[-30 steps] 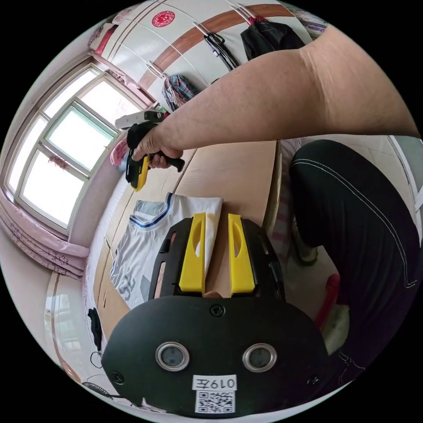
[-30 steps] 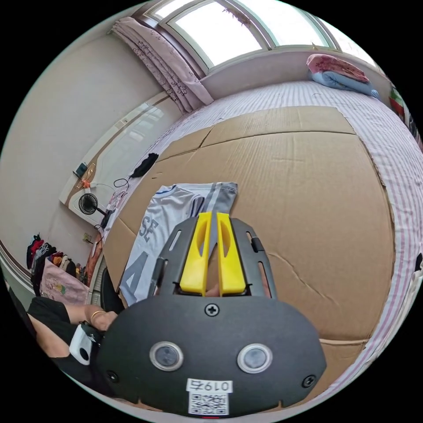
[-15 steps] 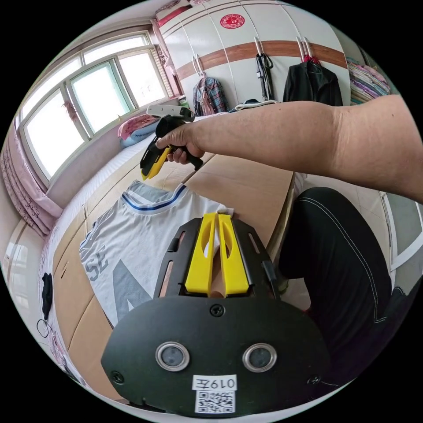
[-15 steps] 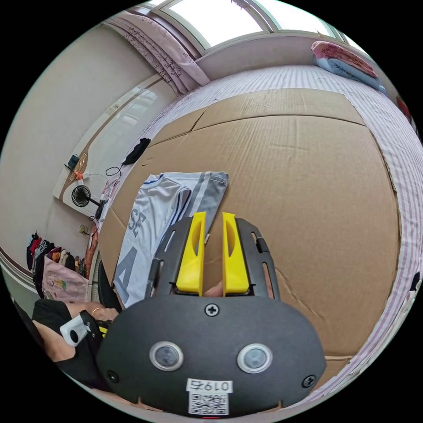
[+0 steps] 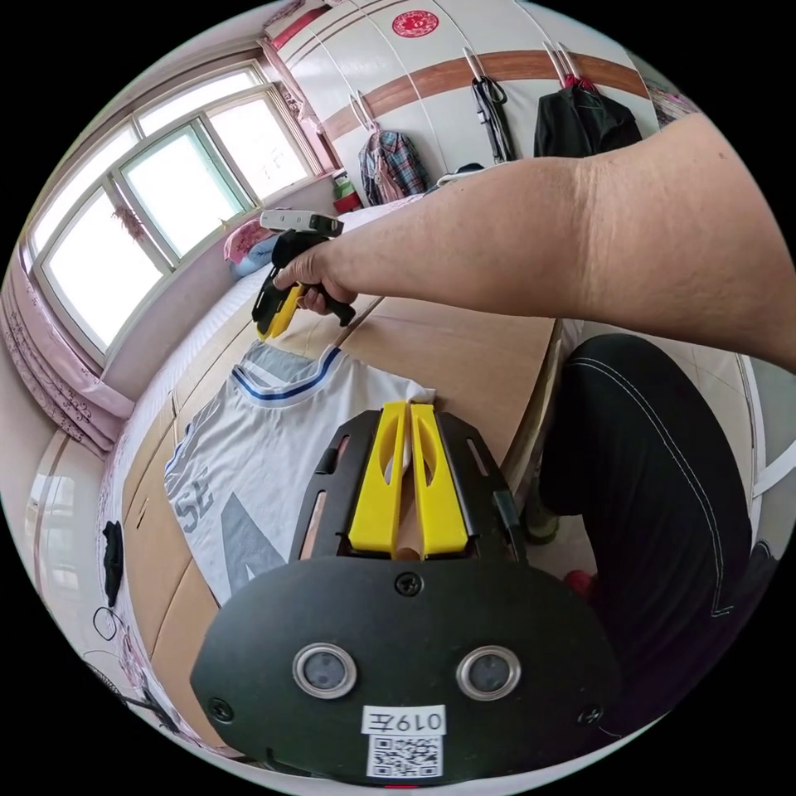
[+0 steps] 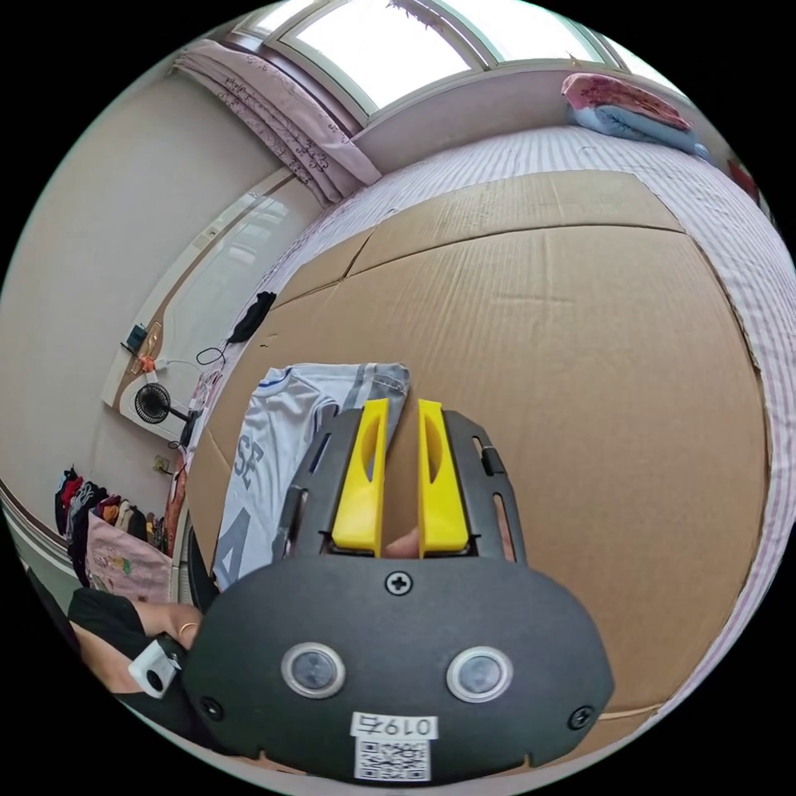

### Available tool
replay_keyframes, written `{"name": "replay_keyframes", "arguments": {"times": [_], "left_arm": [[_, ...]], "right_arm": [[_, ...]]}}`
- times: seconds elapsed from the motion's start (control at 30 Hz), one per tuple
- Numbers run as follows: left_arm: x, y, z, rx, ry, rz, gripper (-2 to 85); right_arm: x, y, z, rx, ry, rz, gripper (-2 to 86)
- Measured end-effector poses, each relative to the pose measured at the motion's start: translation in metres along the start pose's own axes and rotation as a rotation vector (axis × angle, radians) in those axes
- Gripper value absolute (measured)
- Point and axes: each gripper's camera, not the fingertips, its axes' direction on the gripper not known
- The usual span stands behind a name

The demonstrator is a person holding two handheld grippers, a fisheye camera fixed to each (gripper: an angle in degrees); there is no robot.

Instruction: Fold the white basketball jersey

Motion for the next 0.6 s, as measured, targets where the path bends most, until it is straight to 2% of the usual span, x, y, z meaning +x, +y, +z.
{"name": "replay_keyframes", "arguments": {"times": [0.2,0.43,0.6], "left_arm": [[-0.009,0.004,0.008,0.001,0.028,-0.02,1.3],[-0.02,0.007,0.013,0.008,0.052,-0.036,1.1],[-0.024,0.011,0.014,0.015,0.049,-0.04,1.0]], "right_arm": [[0.01,-0.033,0.017,-0.038,0.015,-0.01,5.8],[0.015,-0.045,0.026,-0.055,0.101,-0.072,-0.5],[0.031,-0.045,0.011,0.003,0.004,-0.081,-0.9]]}}
